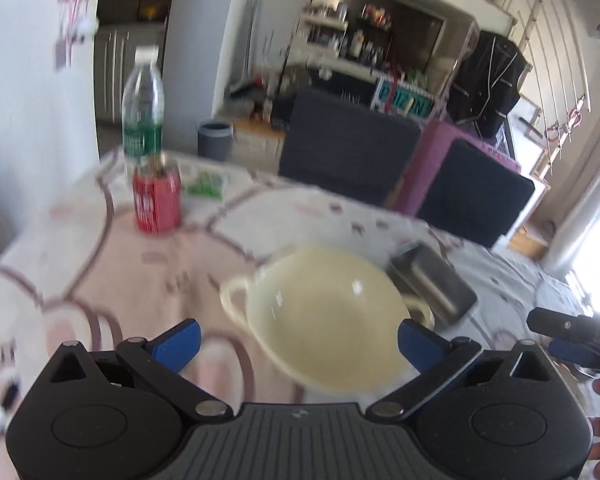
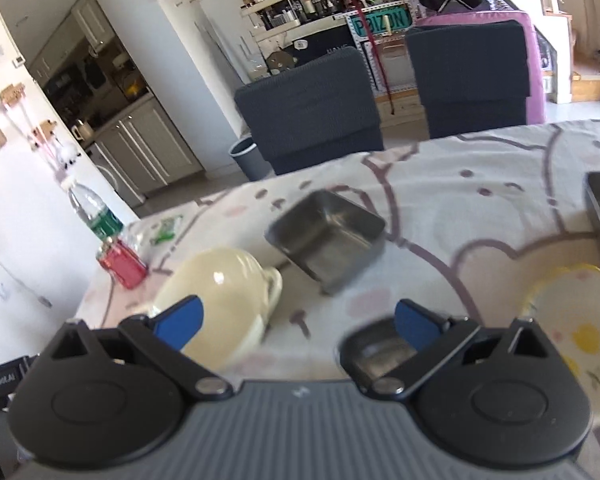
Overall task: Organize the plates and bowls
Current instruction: 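Move both tools to the cream bowl and grip its two handles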
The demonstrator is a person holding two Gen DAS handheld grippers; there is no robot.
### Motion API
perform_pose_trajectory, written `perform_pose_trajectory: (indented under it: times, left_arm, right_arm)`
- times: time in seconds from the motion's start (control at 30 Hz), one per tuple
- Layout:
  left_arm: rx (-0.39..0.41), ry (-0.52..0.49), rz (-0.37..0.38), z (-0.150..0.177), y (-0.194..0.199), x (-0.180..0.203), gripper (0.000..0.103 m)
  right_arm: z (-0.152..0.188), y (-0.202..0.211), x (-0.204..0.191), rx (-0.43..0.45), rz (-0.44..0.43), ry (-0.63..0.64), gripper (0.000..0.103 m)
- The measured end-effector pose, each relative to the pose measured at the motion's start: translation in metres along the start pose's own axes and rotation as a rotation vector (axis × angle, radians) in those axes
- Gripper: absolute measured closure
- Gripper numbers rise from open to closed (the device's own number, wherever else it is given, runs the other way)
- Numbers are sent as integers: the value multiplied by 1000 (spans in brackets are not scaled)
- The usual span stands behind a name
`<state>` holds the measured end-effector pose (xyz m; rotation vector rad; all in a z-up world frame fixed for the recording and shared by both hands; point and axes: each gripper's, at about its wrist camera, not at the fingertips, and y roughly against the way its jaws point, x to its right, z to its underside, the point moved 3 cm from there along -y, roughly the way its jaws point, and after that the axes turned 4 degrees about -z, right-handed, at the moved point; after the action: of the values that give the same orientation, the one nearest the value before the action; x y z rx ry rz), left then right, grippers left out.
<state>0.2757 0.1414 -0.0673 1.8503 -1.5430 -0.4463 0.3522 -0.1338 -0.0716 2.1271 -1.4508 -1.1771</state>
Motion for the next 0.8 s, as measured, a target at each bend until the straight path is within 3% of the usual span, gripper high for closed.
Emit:
perform_pose_trajectory:
  times: [0.13,0.2,0.33,0.47,0.6,0.73,0.8]
  left_arm:
    - [11,38,-3,-20,-23,-11,0]
    - [0,91,14,-26,-37,-18,2]
    - [-55,202,32,-25,-64,-37,21]
    - [-139,246,37,-16,-89,-53,43]
    - [-190,227,39,-10,-107,-61,56]
    - [-196,229,48,-9,-115,-69,74]
    - [-201,234,60,-9,-120,-71,83]
  right_arm:
    - [-12,-25,-7,2,-38,-15,0]
    - [-16,-41,-5,-29,-101,-46,0]
    - [-21,-65,-1,-47,-134,-85,3]
    - [-19,-87,5,-113,-190,-143,26]
    - [-15,-103,6,-163,-174,-150,52]
    - [-9,-116,6,-204,-156,-136,56]
    - [-8,-119,4,-212,-154,-116,66]
